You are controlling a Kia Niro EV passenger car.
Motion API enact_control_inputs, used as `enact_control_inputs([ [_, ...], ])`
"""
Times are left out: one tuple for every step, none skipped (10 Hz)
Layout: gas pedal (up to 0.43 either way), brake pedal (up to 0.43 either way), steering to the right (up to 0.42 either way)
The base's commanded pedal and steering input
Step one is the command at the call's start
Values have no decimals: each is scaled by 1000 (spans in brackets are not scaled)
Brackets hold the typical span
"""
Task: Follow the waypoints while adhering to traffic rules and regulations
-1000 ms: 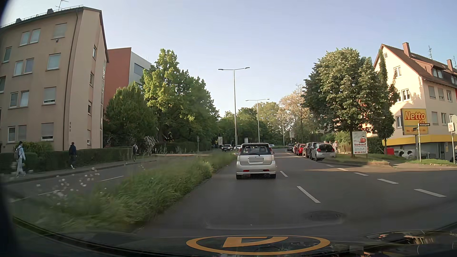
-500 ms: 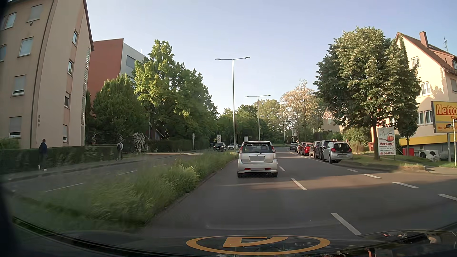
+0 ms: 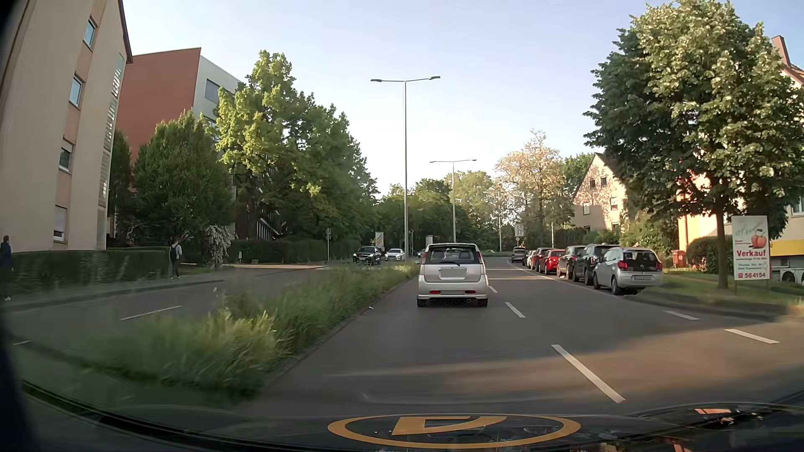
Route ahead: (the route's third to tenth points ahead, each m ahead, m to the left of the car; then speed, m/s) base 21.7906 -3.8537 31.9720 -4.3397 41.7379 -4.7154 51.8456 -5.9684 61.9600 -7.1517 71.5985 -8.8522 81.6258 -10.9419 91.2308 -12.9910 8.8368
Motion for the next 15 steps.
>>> enact_control_inputs([
  [228, 0, 7],
  [228, 0, 7],
  [228, 0, 7],
  [240, 0, 7],
  [248, 0, 7],
  [319, 0, 6],
  [358, 0, 5],
  [370, 0, 5],
  [370, 0, 5],
  [370, 0, 5],
  [370, 0, 5],
  [358, 0, 5],
  [350, 0, 5],
  [339, 0, 5],
  [339, 0, 5],
])
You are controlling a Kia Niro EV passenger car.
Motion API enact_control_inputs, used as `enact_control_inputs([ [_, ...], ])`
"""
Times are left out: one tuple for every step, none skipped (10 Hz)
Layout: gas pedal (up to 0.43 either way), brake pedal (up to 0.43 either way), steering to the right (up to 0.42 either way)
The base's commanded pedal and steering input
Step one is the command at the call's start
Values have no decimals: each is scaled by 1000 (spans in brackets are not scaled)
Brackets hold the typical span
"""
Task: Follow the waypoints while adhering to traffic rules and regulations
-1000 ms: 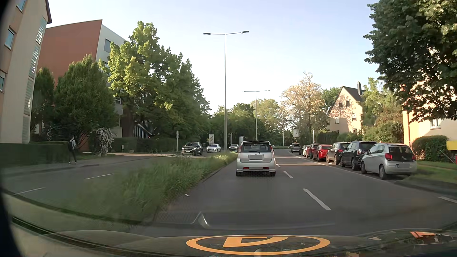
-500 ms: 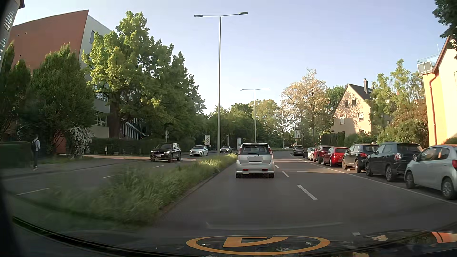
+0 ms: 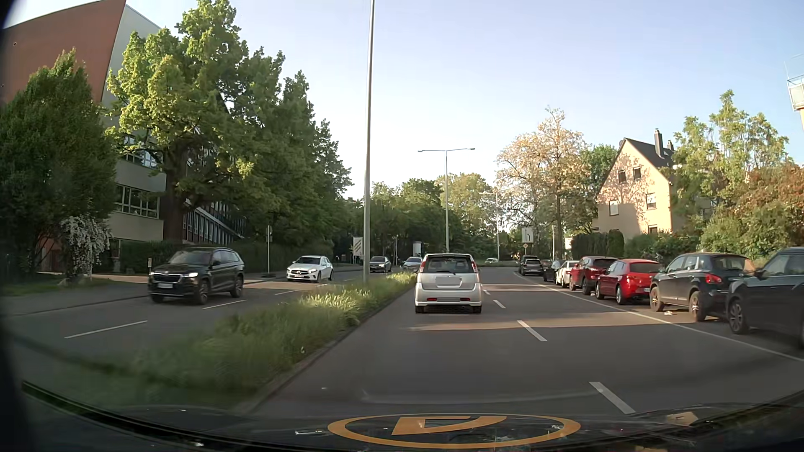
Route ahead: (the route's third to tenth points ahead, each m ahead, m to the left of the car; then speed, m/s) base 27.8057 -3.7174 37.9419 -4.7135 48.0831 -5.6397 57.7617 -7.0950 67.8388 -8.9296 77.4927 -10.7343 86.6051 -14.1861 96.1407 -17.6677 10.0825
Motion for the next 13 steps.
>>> enact_control_inputs([
  [339, 0, 5],
  [339, 0, 5],
  [331, 0, 5],
  [299, 0, 5],
  [287, 0, 5],
  [287, 0, 5],
  [287, 0, 5],
  [287, 0, 5],
  [287, 0, 5],
  [287, 0, 6],
  [280, 0, 6],
  [268, 0, 7],
  [268, 0, 7],
])
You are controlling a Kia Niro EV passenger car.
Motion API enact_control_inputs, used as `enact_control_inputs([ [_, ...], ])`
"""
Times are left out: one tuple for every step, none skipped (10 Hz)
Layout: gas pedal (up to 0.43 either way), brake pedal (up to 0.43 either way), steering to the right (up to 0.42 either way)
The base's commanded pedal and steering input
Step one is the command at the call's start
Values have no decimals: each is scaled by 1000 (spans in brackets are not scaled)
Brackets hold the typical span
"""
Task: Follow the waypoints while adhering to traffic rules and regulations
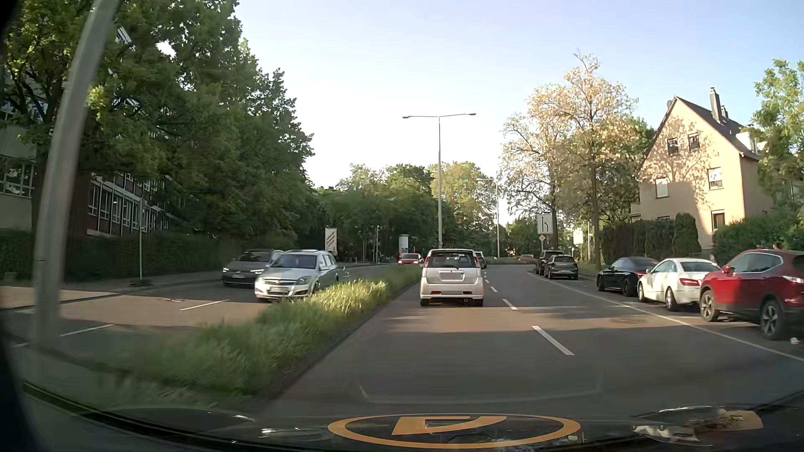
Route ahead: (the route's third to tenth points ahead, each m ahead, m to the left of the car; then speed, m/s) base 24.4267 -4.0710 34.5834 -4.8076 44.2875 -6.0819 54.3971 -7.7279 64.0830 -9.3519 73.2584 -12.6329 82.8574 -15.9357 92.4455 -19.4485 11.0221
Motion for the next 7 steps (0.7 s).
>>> enact_control_inputs([
  [268, 0, 8],
  [268, 0, 8],
  [268, 0, 8],
  [268, 0, 8],
  [268, 0, 9],
  [268, 0, 8],
  [268, 0, 9],
])
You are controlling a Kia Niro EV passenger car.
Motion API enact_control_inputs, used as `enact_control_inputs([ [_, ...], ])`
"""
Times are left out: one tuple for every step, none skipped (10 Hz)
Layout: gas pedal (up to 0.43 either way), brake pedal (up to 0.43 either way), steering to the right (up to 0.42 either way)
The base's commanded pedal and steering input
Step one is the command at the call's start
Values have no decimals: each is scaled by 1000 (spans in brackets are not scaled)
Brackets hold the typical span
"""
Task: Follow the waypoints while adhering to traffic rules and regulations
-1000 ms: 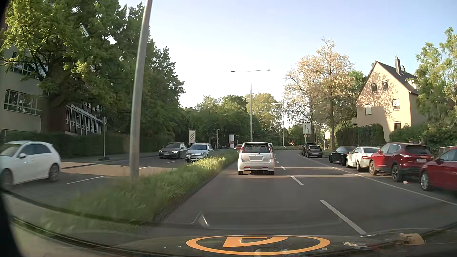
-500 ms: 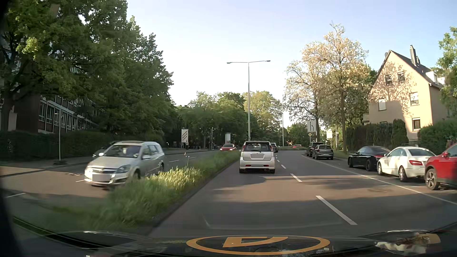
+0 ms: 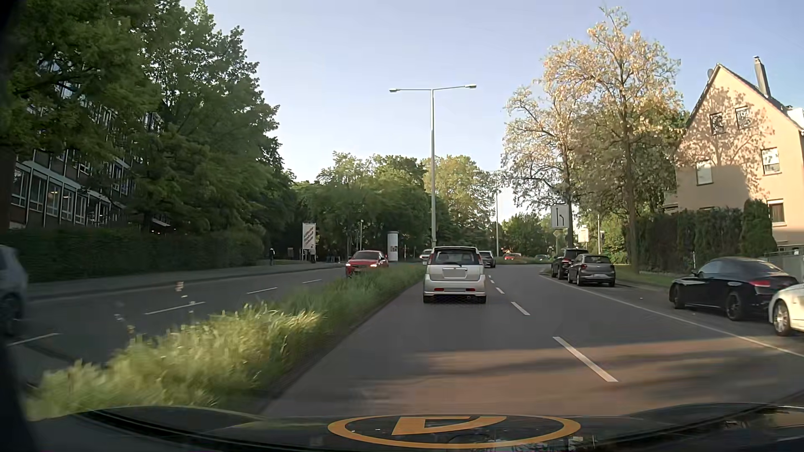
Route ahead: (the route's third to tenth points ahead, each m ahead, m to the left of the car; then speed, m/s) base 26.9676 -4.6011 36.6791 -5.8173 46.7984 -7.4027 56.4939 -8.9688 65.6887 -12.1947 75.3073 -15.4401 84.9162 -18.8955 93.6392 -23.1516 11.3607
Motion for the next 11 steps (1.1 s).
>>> enact_control_inputs([
  [260, 0, 10],
  [260, 0, 10],
  [260, 0, 10],
  [248, 0, 10],
  [228, 0, 10],
  [228, 0, 10],
  [220, 0, 10],
  [209, 0, 11],
  [197, 0, 14],
  [197, 0, 15],
  [189, 0, 17],
])
